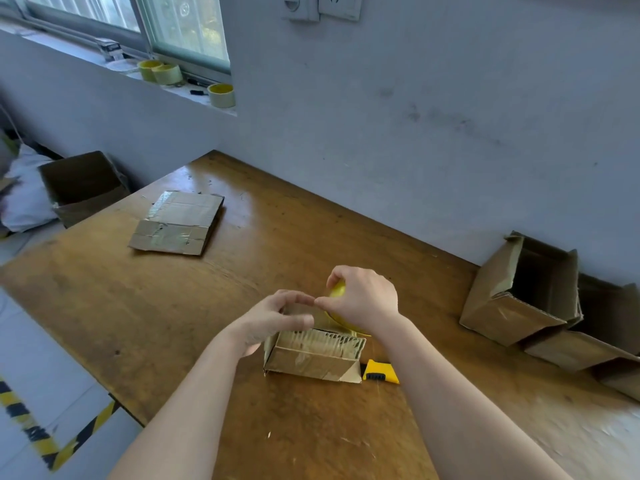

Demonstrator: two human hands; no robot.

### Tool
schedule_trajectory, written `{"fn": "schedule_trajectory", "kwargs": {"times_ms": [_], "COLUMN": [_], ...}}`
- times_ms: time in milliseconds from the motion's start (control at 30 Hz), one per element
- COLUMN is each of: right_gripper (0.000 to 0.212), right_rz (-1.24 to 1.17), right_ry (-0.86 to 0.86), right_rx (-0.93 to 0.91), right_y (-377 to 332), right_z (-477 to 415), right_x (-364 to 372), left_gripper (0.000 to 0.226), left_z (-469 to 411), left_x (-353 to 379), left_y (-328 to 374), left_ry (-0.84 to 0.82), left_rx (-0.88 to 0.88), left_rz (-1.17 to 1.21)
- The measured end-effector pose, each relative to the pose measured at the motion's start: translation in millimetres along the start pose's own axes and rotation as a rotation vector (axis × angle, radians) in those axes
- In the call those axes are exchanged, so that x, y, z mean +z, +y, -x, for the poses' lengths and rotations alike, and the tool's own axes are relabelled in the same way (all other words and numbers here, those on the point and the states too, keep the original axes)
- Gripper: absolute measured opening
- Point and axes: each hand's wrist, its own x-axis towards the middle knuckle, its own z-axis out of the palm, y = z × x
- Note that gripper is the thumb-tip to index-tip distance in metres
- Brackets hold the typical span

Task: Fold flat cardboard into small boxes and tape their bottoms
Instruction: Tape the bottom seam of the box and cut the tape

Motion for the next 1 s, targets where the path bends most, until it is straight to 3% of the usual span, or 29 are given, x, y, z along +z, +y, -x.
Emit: {"fn": "schedule_trajectory", "kwargs": {"times_ms": [100, 167, 300, 467, 567, 633, 700, 767, 900, 1000], "right_gripper": [0.031, 0.027, 0.017, 0.019, 0.022, 0.023, 0.028, 0.034, 0.037, 0.035], "right_rz": [-0.026, -0.055, -0.183, -0.142, -0.112, -0.127, -0.127, -0.122, -0.111, -0.058], "right_ry": [-0.007, -0.004, -0.031, -0.234, -0.266, -0.272, -0.273, -0.270, -0.258, -0.241], "right_rx": [0.023, 0.027, -0.015, -0.150, -0.165, -0.173, -0.178, -0.183, -0.189, -0.200], "right_y": [0, 0, -6, -20, -21, -22, -23, -24, -26, -28], "right_z": [-1, -2, 1, 5, 9, 8, 7, 7, 10, 11], "right_x": [-2, -3, -9, -11, -2, 2, 4, 4, 5, 5], "left_gripper": [0.038, 0.027, 0.017, 0.030, 0.035, 0.027, 0.018, 0.023, 0.033, 0.022], "left_z": [-4, -8, -6, -1, 4, 8, 16, 26, 35, 32], "left_x": [3, 5, 9, 10, 10, 14, 18, 25, 42, 42], "left_y": [-8, -12, -17, -23, -26, -26, -22, -15, -6, 3], "left_ry": [0.081, 0.167, 0.173, 0.198, 0.180, 0.341, 0.640, 0.722, 0.637, 0.599], "left_rx": [0.008, 0.054, 0.117, 0.094, 0.062, 0.133, 0.301, 0.347, 0.186, 0.052], "left_rz": [-0.183, -0.183, -0.147, -0.101, -0.182, -0.236, -0.313, -0.275, -0.243, -0.097]}}
